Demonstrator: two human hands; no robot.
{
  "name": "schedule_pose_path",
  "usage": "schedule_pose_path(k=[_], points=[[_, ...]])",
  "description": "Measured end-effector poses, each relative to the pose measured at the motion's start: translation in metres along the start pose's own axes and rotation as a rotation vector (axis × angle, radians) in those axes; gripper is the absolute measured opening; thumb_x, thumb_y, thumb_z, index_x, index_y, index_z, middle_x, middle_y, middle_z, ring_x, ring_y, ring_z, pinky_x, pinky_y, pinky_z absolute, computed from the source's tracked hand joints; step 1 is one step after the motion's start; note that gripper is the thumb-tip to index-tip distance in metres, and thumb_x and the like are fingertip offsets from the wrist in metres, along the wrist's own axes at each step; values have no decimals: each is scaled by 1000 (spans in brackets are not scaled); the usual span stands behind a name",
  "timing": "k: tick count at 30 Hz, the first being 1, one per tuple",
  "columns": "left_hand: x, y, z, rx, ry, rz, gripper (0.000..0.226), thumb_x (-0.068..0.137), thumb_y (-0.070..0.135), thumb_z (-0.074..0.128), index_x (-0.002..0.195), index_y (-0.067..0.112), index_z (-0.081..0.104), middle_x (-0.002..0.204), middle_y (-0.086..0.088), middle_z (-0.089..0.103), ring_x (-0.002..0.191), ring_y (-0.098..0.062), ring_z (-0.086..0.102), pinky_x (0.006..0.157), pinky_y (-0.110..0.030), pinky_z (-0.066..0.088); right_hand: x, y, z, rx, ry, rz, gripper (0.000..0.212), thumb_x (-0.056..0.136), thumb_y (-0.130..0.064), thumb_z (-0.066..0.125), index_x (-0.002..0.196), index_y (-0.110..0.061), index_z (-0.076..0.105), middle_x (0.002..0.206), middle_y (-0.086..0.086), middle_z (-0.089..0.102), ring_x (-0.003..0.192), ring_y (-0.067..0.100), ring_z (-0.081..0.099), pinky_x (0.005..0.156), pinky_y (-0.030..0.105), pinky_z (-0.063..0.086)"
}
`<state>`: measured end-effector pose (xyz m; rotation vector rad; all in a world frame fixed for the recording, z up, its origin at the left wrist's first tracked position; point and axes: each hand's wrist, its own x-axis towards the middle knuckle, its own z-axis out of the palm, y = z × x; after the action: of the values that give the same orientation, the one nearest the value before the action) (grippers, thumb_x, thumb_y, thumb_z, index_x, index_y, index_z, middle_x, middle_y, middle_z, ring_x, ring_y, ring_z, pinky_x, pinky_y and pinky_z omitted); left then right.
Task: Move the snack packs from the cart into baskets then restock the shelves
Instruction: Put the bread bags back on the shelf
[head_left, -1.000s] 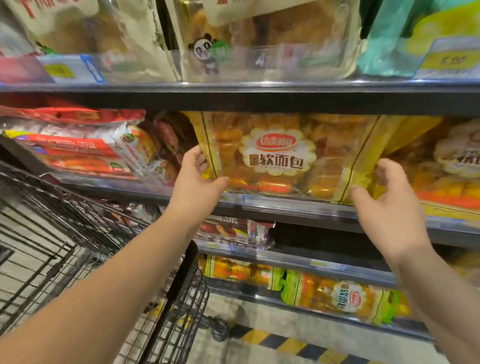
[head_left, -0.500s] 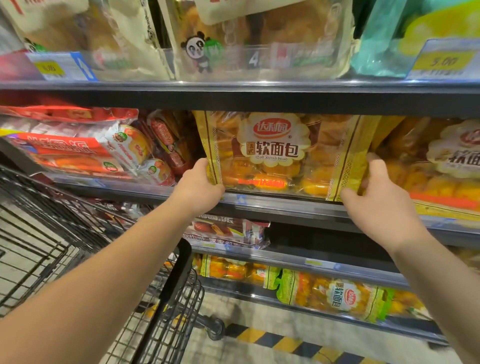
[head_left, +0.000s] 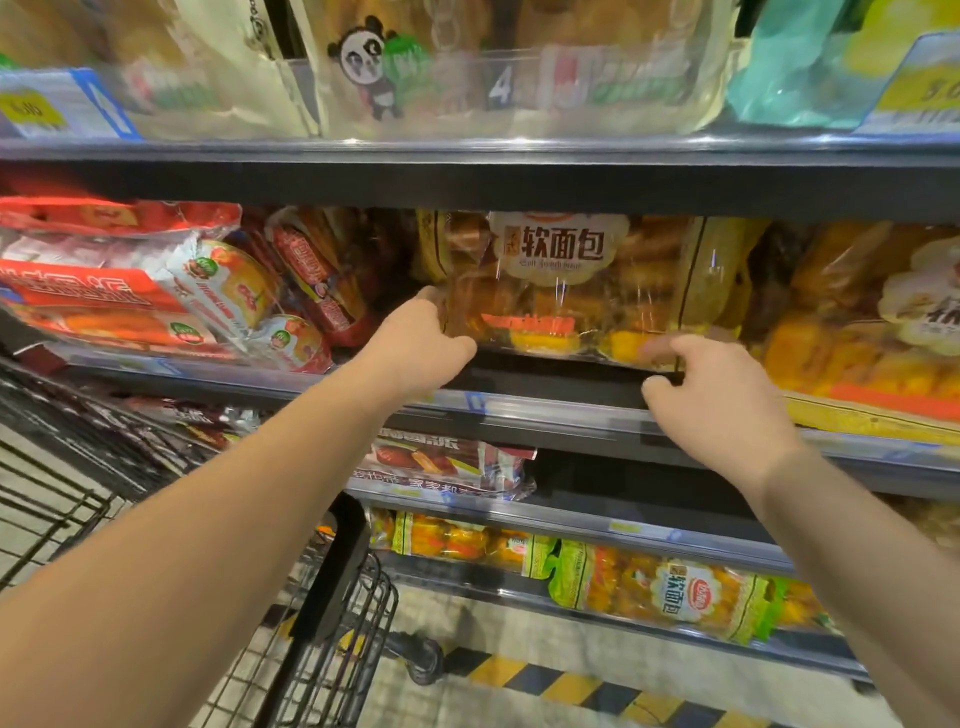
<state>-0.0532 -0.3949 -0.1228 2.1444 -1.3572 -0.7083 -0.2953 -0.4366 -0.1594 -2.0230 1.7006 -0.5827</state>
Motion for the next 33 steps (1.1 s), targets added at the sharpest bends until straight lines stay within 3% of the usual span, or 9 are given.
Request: schedule_pose_path(k=[6, 9, 13, 17, 20, 22, 25, 30, 33], points=[[19, -9, 6, 11, 25, -36, 57, 103, 22, 58, 154, 13, 36, 160, 3, 39, 133, -19, 47, 94, -24, 32, 19, 5, 11, 56, 12, 69, 39, 102, -20, 48, 140, -29, 48, 125, 10, 58, 68, 16, 63, 53, 24, 48], [25, -12, 5, -11, 41, -42, 61, 102, 21, 59, 157, 21, 31, 152, -2, 48, 119, -17, 48, 93, -27, 35, 24, 4, 11, 37, -10, 89, 44, 104, -22, 46, 147, -29, 36, 127, 15, 60, 96, 29, 66, 77, 39, 61], [27, -19, 5, 120, 0, -31, 59, 104, 23, 55, 157, 13, 31, 162, -4, 37, 136, -27, 49, 95, -27, 36, 20, 4, 9, -67, -77, 90, 56, 105, -17, 43, 155, -32, 24, 160, 9, 37, 138, 33, 47, 103, 49, 52], [23, -25, 5, 175, -4, -5, 60, 104, 24, 54, 158, 13, 29, 167, 0, 26, 139, -28, 47, 103, -31, 39, 12, 3, 7, -157, -98, 88, 59, 105, -24, 40, 158, -38, 19, 162, 8, 32, 129, 32, 56, 96, 48, 57], [12, -24, 3, 229, 5, 29, 67, 104, 25, 53, 161, 14, 21, 168, -5, 23, 147, -27, 37, 115, -34, 35, 5, 4, 2, -229, -123, 59, 57, 105, -28, 42, 158, -31, 22, 151, 11, 43, 117, 30, 60, 90, 45, 59], [2, -21, 1, 294, 3, 30, 71, 104, 33, 53, 162, 14, 17, 168, -8, 21, 152, -29, 27, 120, -41, 32, -3, 3, -5, -268, -123, 41, 55, 105, -30, 44, 157, -24, 27, 147, 11, 45, 122, 29, 55, 96, 44, 56], [-19, -16, -4, 501, 35, 122, 70, 101, 46, 53, 157, 13, 27, 157, -11, 36, 143, -31, 36, 118, -47, 38, -21, -7, -15, -320, -91, -35, 55, 104, -37, 49, 153, -18, 34, 146, 7, 45, 135, 25, 43, 107, 40, 46], [-76, 1, -32, 792, 89, 323, 78, 101, 59, 43, 163, 21, 17, 169, -7, 18, 155, -30, 16, 127, -54, 14, -67, -47, -48, -437, -48, -335, 61, 101, -41, 52, 156, -19, 34, 159, 5, 36, 150, 24, 27, 123, 40, 22], [-122, 15, -59, 840, 98, 382, 77, 99, 60, 42, 162, 20, 25, 169, -10, 22, 154, -35, 21, 126, -56, 15, -95, -82, -73, -464, -83, -461, 66, 88, -37, 74, 146, -15, 53, 151, 14, 49, 144, 31, 42, 119, 50, 34]])
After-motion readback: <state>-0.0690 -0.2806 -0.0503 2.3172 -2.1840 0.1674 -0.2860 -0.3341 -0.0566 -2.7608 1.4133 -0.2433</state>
